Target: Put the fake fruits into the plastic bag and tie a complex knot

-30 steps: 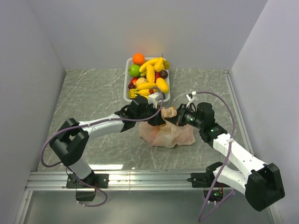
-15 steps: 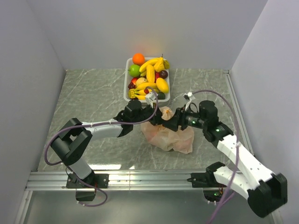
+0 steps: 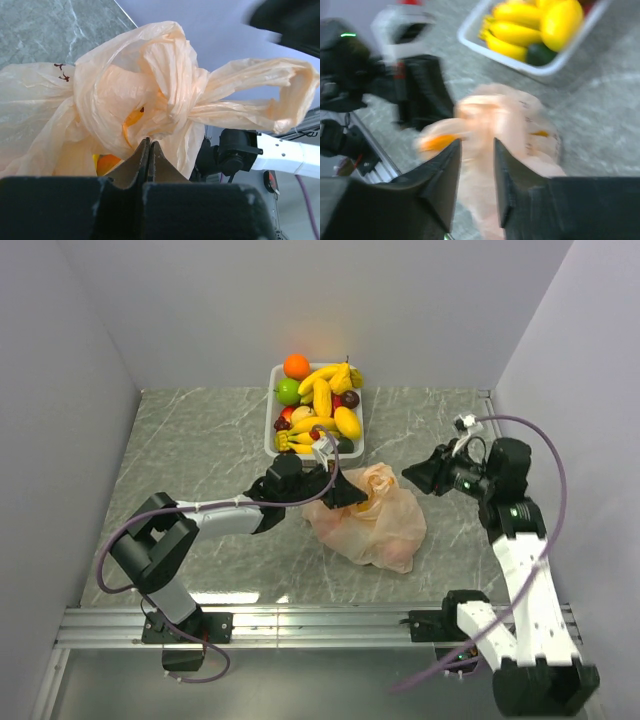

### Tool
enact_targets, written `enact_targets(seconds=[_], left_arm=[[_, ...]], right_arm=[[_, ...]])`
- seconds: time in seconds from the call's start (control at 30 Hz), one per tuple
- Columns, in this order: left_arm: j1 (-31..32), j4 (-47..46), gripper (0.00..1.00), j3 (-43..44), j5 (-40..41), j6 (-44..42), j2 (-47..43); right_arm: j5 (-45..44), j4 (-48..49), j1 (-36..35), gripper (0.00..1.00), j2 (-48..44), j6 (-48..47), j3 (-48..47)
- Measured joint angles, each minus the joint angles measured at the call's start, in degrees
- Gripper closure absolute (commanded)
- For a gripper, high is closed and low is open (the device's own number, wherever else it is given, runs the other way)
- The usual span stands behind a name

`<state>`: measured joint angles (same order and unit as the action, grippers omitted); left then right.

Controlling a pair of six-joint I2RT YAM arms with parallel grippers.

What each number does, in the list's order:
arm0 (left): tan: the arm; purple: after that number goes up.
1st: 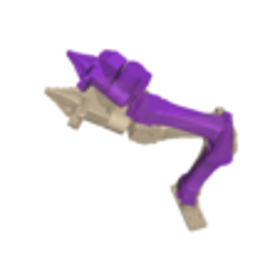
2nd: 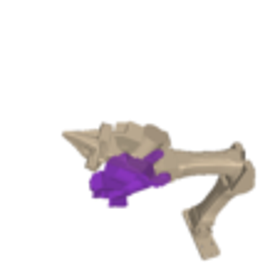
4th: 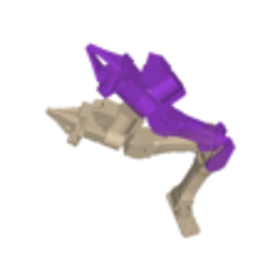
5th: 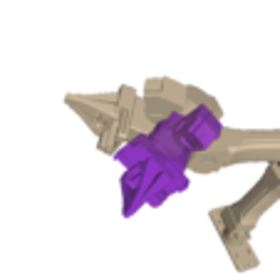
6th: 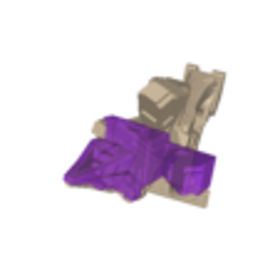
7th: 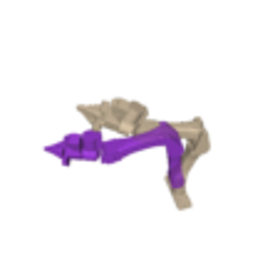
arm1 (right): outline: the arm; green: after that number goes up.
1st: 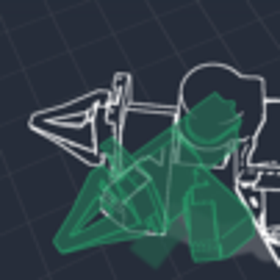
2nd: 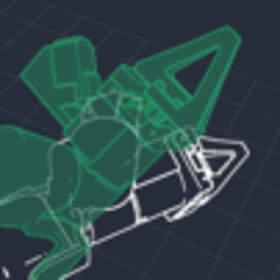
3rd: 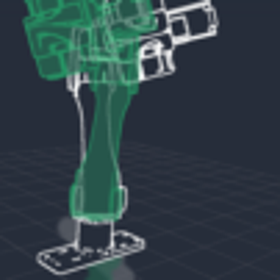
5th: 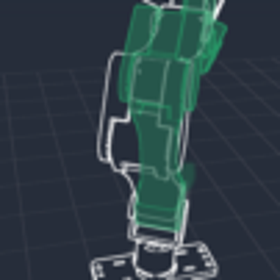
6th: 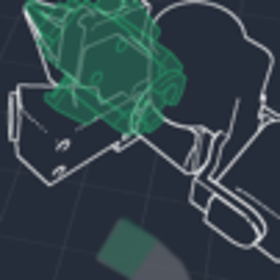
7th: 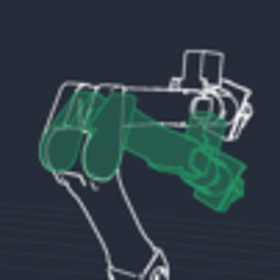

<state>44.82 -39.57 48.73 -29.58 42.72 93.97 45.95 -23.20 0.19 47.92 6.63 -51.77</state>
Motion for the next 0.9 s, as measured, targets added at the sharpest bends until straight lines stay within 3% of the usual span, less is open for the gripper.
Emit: enact_targets(seconds=[0.1, 0.3, 0.63, 0.73, 0.9], left_arm=[[0.0, 0.4, 1.0, 0.0, -0.2, 0.0, 0.3], [0.4, 4.3, 1.0, 1.2, 0.4, -0.5, 1.4], [1.1, 8.7, 1.0, 5.3, 2.9, -1.3, 6.3], [1.0, 6.5, 1.0, 5.3, 2.0, -0.9, 6.8], [0.5, -1.0, 1.0, 5.1, -4.0, 1.6, 8.0]], right_arm=[[0.2, 0.1, 1.7, 0.68, 8.3, -2.7, -0.5], [0.9, 0.5, 3.8, 0.6, 22.0, -8.0, 1.5], [10.6, -1.3, 1.0, 0.39, 30.8, -19.4, 1.6], [12.7, -3.8, -2.6, 0.32, 31.6, -21.4, 1.6], [14.8, -0.6, -8.5, 0.3, 31.3, -16.6, 3.3]])
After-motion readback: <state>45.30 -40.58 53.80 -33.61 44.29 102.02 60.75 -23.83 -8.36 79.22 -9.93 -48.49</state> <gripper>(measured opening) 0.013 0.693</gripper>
